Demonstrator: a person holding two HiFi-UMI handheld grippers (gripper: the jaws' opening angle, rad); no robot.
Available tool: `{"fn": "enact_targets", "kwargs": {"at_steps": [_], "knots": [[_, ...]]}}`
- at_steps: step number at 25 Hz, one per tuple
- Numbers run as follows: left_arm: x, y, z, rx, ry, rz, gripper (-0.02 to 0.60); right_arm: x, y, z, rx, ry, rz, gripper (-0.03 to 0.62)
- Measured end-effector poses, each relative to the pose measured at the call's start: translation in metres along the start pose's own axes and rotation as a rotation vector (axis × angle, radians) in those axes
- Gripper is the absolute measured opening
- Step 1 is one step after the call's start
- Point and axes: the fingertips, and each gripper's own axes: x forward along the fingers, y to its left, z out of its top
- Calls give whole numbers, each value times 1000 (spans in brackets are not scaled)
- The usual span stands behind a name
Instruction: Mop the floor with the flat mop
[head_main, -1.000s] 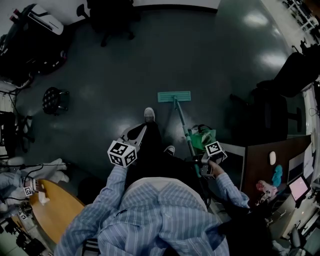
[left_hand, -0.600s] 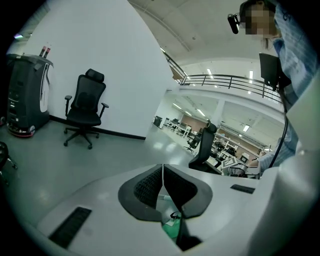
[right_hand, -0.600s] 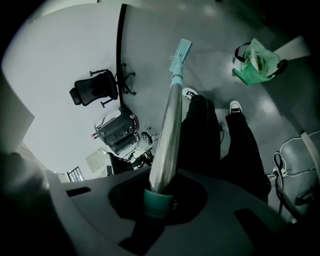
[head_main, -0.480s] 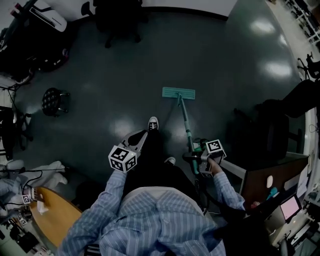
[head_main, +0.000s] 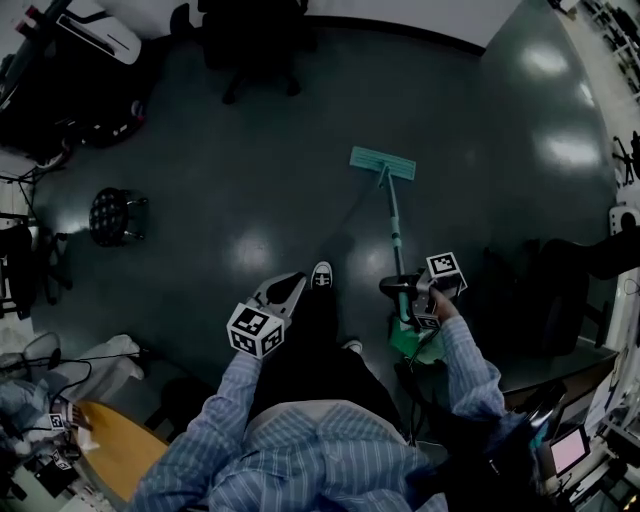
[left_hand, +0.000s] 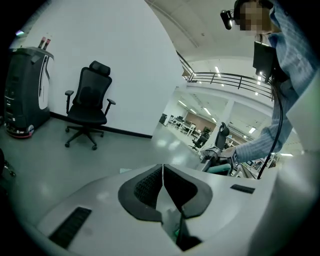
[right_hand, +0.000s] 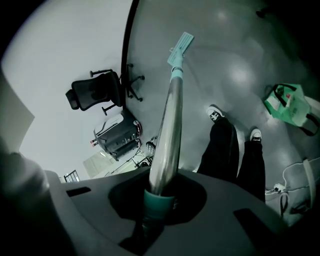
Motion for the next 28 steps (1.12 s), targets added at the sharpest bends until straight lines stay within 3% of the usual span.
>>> {"fn": "enact_targets", "kwargs": {"at_steps": [8, 18, 23, 28], "knots": [[57, 69, 31, -8, -1, 3, 9, 18, 75, 157, -9, -84, 11, 26], [111, 106, 38, -29, 42, -29, 9, -2, 171, 331, -2, -244, 52, 25], [130, 111, 30, -55, 40, -33, 9, -11, 201, 394, 6, -295, 67, 25], [131, 108, 24, -65, 21, -28, 9, -10, 217, 427, 31, -339, 133, 23]]}}
